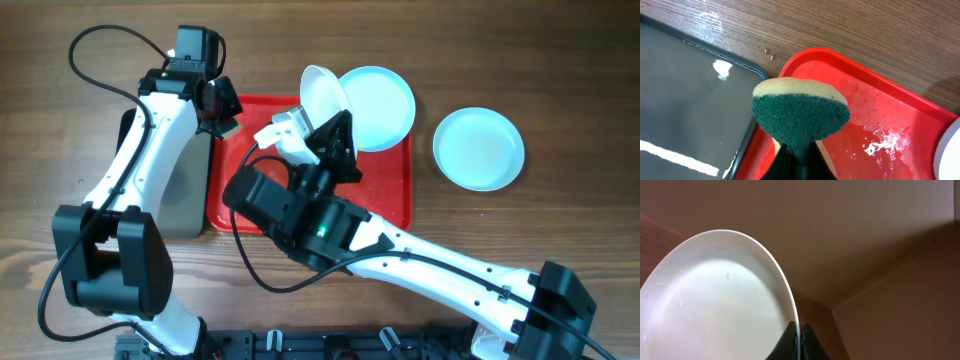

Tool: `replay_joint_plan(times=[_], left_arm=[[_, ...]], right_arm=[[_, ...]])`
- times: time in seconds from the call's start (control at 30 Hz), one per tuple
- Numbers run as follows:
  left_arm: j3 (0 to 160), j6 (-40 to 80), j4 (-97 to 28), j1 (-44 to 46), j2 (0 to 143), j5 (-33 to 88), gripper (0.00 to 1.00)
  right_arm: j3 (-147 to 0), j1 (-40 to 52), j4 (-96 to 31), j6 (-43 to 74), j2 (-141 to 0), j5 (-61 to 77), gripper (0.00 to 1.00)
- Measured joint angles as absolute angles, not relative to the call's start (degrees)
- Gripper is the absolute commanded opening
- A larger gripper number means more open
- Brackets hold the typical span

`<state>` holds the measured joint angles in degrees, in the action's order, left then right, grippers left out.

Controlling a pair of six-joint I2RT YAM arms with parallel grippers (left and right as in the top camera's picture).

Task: Clean dirty plates on tray and stack at the side
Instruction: 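Lift the plate with the right gripper and stack it on the first plate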

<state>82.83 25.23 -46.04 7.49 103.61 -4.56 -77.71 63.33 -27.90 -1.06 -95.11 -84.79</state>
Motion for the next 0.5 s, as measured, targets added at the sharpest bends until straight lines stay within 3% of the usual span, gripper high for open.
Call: replay_joint_plan(times=[0.33,0.5], left_arm=[[82.83,25.23,-46.02,7.49,103.61,-4.56,0.04],[82.81,25.23,-46.02,7.49,103.61,-4.54,0.04]], right_arm=[[-77.71,63.33,-26.06,-4.6,-95.11,-84.12,0.05],[-76.97,63.13,-37.45,3.64,-94.91,-69.54,0.05]])
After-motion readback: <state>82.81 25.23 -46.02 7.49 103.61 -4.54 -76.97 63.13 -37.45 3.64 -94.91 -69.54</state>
